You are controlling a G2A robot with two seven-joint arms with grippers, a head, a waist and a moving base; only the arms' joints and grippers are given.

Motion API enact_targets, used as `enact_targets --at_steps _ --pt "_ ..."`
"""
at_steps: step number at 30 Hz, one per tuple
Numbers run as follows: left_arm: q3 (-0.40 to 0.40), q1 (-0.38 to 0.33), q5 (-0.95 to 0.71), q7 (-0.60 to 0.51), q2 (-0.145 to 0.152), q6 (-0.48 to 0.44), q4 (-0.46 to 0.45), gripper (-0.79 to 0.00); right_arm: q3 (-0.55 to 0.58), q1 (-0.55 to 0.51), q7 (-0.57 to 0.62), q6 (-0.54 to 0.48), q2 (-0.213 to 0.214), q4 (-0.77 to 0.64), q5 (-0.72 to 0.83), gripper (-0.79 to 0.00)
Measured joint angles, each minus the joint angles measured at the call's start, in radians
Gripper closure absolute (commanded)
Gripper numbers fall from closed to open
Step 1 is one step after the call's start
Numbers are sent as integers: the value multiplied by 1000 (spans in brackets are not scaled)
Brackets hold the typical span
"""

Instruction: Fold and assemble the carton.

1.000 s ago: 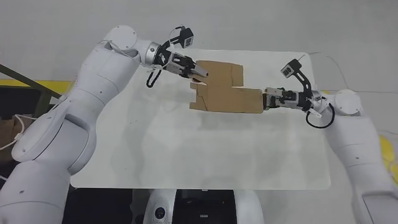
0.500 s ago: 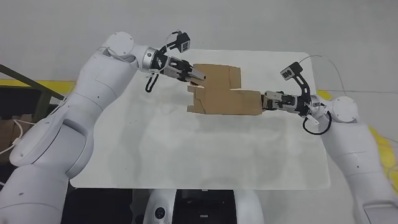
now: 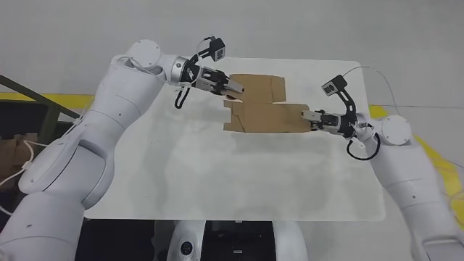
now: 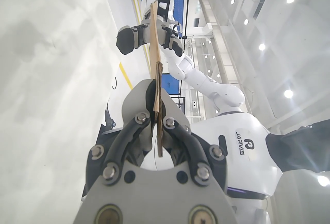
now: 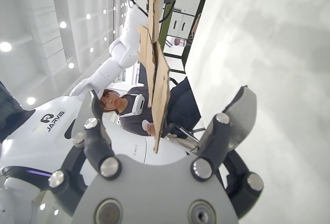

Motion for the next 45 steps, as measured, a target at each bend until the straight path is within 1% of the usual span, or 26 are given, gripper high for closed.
enact_targets --at_steps 8,12,21,25,26,38,45 --pt "-10 3 14 -5 -12 5 10 0 -17 13 -3 -3 -2 10 6 -585" --pt "-14 2 27 -9 -17 9 18 0 -28 19 2 2 -2 6 2 -551" --pt "-20 -2 53 -9 -30 9 49 0 -53 35 1 1 -5 8 -5 -425" --pt "-22 -5 66 -8 -35 8 59 0 -61 41 1 1 -6 11 -8 -406" --pt "-22 -5 68 -8 -36 8 60 0 -62 43 1 1 -6 13 -9 -391" --pt "-26 -12 95 -9 -51 9 72 0 -77 58 -1 -1 -8 28 -14 -345" --pt "-31 -13 104 -13 -58 13 79 0 -87 66 2 2 -10 40 -21 -172"
